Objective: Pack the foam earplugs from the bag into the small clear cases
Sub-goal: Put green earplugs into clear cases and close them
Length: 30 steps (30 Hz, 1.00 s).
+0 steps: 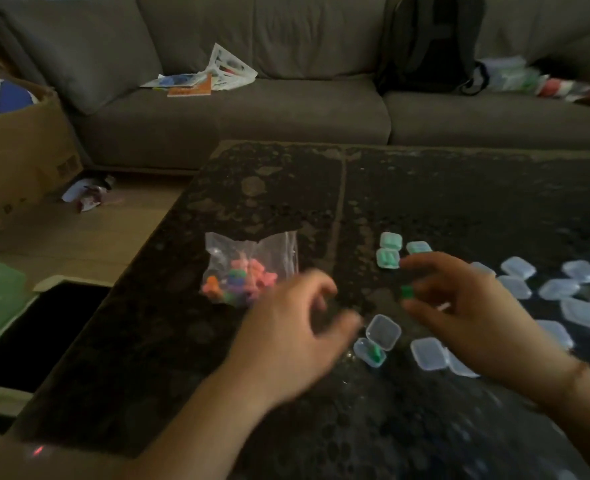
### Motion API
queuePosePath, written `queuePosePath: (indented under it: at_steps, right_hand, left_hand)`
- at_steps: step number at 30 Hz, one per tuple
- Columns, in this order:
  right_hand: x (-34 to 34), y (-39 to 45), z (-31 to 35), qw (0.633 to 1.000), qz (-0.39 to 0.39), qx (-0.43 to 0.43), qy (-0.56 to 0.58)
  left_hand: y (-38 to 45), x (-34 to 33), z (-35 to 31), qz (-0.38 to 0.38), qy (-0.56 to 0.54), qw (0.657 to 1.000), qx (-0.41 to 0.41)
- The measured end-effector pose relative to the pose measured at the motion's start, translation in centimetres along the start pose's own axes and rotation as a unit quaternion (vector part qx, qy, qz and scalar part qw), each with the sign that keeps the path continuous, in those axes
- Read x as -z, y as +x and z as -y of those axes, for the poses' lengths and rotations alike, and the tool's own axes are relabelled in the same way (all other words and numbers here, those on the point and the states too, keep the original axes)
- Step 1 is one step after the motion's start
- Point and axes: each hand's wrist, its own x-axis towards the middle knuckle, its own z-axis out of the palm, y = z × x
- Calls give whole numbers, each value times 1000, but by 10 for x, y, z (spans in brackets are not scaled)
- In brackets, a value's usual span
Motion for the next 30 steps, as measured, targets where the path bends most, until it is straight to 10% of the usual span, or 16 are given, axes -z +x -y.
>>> queuePosePath:
  at_steps: [4, 13, 22, 30]
  right_hand:
    - [-7, -16, -7, 991, 89, -66, -71]
    - [-20, -13, -8, 983, 66, 16, -173]
    - [-10, -17, -7, 967, -118, 176, -144]
    - [-19, -13, -16, 956, -43, 161, -242]
  left_hand:
    - [-4, -34, -22, 152, 22, 985, 80]
    - [1, -59, -22, 32, 50, 997, 53]
    - [8, -64, -21, 55, -276, 946, 160]
    - [2, -63, -26, -4, -217, 972, 88]
